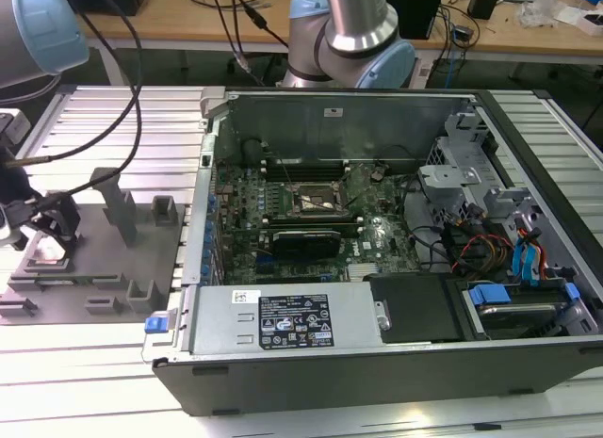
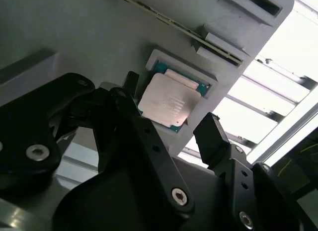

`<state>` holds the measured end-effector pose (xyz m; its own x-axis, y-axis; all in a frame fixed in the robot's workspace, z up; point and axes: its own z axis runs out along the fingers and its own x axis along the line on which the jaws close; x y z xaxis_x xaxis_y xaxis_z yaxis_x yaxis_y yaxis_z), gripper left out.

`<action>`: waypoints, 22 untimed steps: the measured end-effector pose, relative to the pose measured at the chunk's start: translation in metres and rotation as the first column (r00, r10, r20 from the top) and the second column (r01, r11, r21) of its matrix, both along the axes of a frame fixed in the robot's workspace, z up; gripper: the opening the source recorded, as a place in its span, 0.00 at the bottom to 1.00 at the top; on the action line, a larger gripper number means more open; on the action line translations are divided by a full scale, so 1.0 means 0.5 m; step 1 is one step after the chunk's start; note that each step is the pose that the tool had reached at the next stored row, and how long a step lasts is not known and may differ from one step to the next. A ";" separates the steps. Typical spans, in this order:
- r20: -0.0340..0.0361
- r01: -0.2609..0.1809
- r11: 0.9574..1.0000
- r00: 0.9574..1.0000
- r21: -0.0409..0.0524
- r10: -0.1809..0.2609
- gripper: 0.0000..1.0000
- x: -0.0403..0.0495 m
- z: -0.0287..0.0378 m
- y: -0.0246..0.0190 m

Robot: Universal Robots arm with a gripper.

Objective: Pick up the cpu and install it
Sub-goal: 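Pick up the cpu and move it towards the insertion slot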

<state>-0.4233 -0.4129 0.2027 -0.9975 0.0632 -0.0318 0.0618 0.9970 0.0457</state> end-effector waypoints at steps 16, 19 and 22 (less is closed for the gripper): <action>0.000 -0.021 1.000 1.000 -0.002 0.021 0.72 -0.003 -0.036 0.0119; 0.000 -0.021 1.000 1.000 -0.002 0.021 0.72 -0.005 -0.036 0.0118; 0.000 -0.020 1.000 1.000 -0.002 0.020 0.72 -0.005 -0.036 0.0117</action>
